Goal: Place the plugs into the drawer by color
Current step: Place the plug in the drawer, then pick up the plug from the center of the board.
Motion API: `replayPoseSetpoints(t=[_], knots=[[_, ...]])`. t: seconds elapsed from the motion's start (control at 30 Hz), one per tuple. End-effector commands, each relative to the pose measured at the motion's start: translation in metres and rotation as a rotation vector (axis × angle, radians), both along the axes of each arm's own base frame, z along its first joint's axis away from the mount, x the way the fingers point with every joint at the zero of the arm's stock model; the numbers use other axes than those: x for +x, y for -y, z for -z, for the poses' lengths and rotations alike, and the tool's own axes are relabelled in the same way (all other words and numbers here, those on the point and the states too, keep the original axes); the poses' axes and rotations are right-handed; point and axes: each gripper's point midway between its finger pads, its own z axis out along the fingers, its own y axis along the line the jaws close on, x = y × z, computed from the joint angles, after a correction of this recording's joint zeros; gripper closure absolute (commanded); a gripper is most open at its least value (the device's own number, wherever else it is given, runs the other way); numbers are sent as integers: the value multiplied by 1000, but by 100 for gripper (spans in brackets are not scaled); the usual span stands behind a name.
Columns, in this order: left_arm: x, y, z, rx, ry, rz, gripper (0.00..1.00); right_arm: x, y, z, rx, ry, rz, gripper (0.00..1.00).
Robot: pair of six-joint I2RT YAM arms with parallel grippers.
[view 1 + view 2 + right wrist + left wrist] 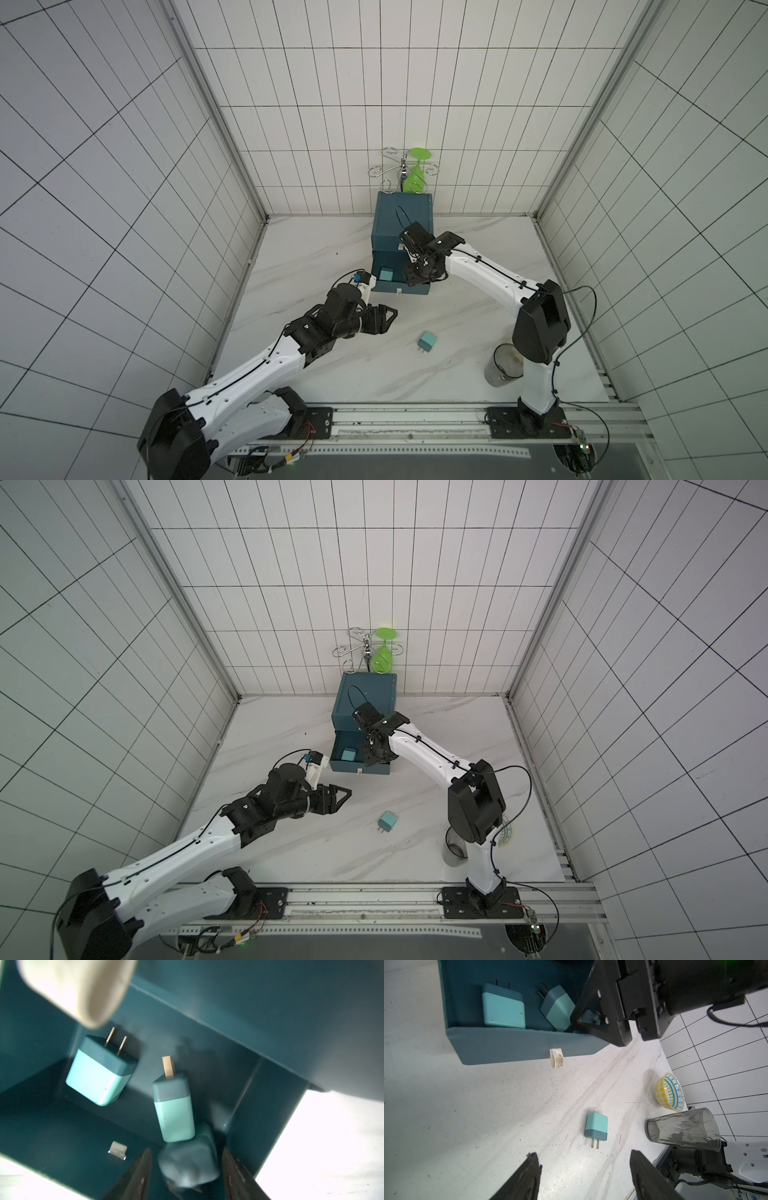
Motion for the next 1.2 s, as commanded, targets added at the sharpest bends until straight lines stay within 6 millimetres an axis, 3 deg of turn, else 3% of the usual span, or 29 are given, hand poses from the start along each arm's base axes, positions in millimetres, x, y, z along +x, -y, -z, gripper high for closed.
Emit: replayPoseSetpoints(t=[0.0, 0.2, 0.43, 0.53, 0.73, 0.87, 1.0, 1.17], knots=[[2, 1, -11, -18, 26, 5, 30, 3, 18, 28, -66, -70, 51, 37], [2, 1, -10, -16, 27, 6, 30, 3, 14, 15, -38, -47, 35, 37], [2, 1, -11, -18, 28, 9, 30, -14, 10, -52, 71, 125, -19, 34], [2, 2, -10, -15, 23, 14, 30, -34, 18, -65, 114, 101, -40, 34], [1, 1, -17, -14, 40, 19, 30, -112, 37, -35, 126, 4, -144, 34], [4, 0, -14, -16, 43, 4, 30, -152, 44, 15, 126, -94, -113, 24], [3, 7, -10, -23, 25, 37, 30, -165, 39, 48, 154, -114, -49, 20], [5, 4, -4, 21, 9, 30, 30, -165, 38, 70, 166, -113, -20, 17]])
